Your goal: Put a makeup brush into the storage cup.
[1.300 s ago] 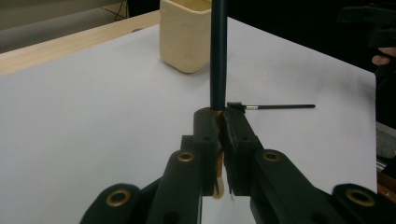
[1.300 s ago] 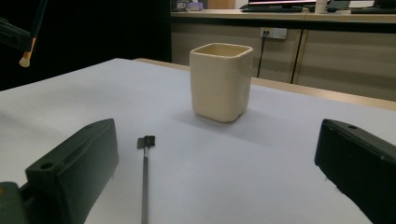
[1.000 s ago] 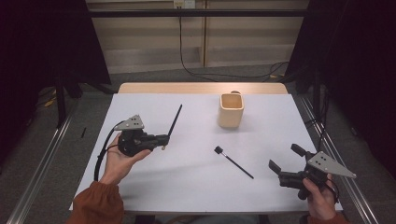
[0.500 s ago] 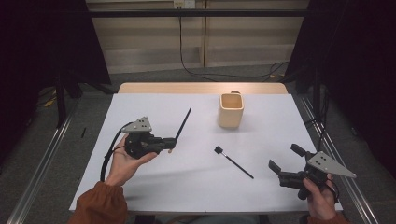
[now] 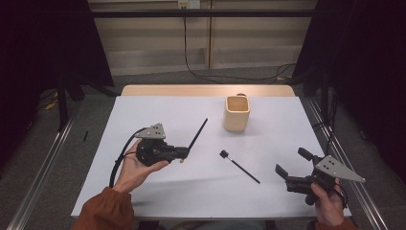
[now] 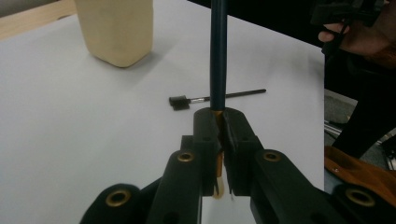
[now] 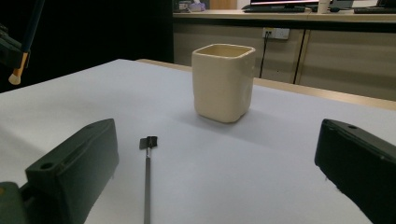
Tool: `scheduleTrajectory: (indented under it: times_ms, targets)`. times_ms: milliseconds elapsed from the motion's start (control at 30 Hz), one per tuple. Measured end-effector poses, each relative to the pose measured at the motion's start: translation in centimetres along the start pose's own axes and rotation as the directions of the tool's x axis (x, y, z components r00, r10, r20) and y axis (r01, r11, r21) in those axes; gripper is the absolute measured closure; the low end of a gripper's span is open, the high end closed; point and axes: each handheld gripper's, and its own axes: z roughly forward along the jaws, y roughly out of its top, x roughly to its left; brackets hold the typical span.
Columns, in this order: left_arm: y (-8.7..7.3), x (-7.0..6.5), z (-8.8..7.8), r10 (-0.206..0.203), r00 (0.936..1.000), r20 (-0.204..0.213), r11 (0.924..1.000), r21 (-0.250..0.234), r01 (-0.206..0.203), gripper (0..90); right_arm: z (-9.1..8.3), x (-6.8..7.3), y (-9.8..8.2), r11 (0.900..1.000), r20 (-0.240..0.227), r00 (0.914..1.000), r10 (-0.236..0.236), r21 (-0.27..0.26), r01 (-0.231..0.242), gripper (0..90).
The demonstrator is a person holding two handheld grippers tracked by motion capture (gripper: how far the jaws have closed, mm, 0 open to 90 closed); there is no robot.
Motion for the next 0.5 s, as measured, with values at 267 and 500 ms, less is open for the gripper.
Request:
scheduleTrajectory:
  times_ms: [267,500]
  targets:
    - [0.5,-0.8,1.7,0.011,0.999,0.044,0.9987,0.05,-0.013,84.7,0.1,0.0,0.0,1.0,-0.003,1.0,0.005,-0.002,-0.005,0.0]
    - [0.9,-1.2,2.4,0.02,0.9972,0.073,0.9974,0.068,-0.024,84.7,0.1,0.1,0.0,1.0,-0.009,0.9999,0.007,0.0,-0.007,0.0]
